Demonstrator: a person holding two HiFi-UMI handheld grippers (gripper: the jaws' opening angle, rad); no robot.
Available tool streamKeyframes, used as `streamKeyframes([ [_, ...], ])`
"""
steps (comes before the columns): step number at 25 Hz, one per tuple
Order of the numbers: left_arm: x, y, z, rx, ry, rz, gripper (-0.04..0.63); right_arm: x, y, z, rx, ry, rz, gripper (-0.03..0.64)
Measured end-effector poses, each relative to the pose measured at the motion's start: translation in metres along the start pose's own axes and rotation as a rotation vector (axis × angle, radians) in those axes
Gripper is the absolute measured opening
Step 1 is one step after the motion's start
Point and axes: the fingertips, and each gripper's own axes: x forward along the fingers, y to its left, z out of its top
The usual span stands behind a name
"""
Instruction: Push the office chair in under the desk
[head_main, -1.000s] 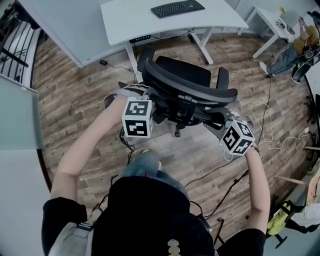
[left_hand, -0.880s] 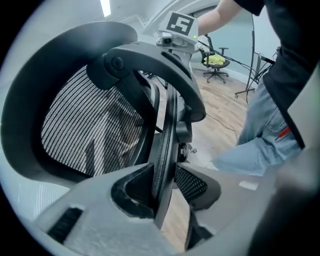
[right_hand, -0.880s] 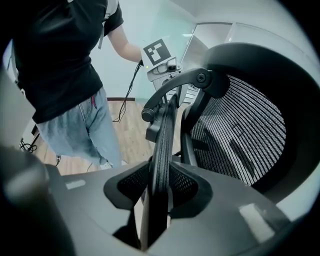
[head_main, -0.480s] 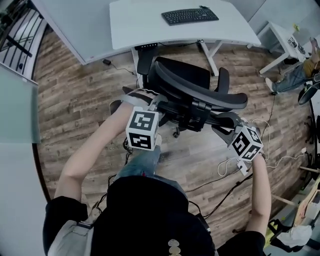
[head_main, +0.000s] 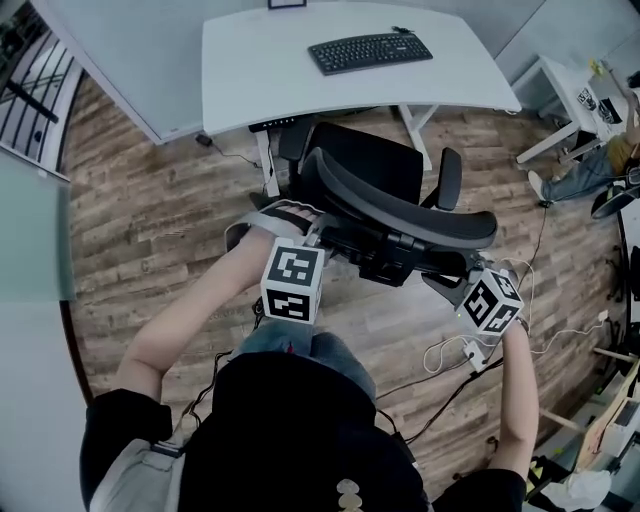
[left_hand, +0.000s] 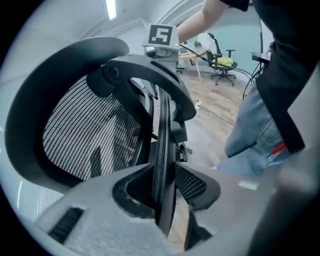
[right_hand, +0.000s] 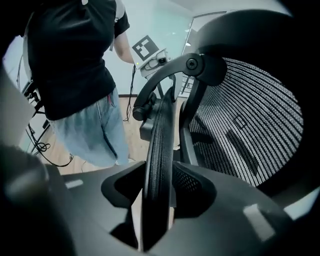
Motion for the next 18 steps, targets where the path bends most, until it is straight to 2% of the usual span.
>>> streamKeyframes([
  [5, 0.024, 0.051, 0.028, -0.057, 0.014, -0.006, 0.130, -0.018, -0.060, -0.040, -0.010, 0.001, 0.031, 0.160],
  [14, 0.051, 0.044, 0.026, -0.171, 0.088, 0.061, 0.129, 0.000, -0.072, -0.061, -0.148, -0.050, 0.067, 0.130],
  [18, 0.071, 0.074, 0.040, -0.242, 0.119, 0.083, 0.129, -0.004, -0.114, -0.086, -0.220, -0.064, 0.098, 0.127],
])
